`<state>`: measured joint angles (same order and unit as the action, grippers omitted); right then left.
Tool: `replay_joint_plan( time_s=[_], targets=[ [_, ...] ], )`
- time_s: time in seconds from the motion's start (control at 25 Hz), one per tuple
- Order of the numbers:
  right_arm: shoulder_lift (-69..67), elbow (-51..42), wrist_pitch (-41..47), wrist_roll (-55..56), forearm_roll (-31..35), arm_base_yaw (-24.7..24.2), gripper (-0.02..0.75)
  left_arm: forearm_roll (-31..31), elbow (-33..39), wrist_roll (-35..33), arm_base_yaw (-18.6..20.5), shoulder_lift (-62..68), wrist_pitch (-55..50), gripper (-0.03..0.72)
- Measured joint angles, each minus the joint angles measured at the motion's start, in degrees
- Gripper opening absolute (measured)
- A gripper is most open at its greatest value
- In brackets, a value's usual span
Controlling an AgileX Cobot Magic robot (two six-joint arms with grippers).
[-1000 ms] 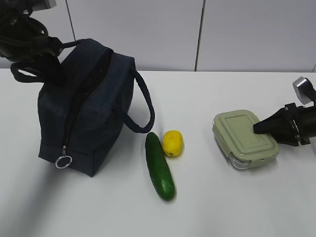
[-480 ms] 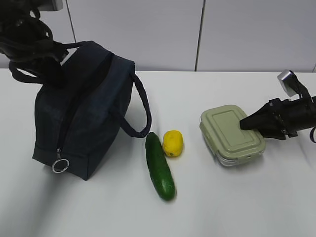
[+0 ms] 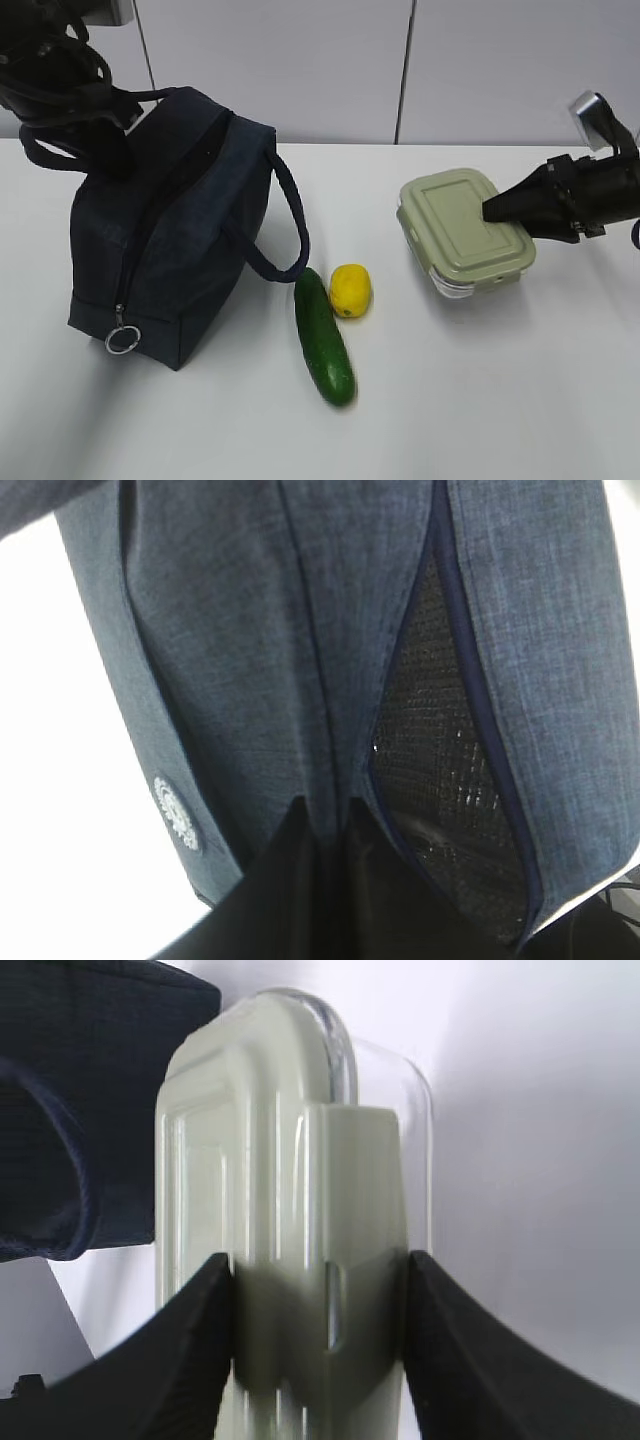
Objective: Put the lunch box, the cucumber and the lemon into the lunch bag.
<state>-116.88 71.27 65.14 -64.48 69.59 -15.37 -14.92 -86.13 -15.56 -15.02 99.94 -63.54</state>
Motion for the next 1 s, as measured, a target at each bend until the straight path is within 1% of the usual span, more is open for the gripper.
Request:
replay_joint_plan(
  time_s=[0.56,1.0],
  targets=[
    [10.18,-0.23,0.64,2.15,3.04,7.94,0.383,0.10,0.00,0.35,-0.58,0.00,0.00,0.000],
    [13.51,-0.45,1.16,3.59,7.71,13.36,0.383,-0.13,-0.13,0.35,-5.94,0.00,0.99,0.000]
  ],
)
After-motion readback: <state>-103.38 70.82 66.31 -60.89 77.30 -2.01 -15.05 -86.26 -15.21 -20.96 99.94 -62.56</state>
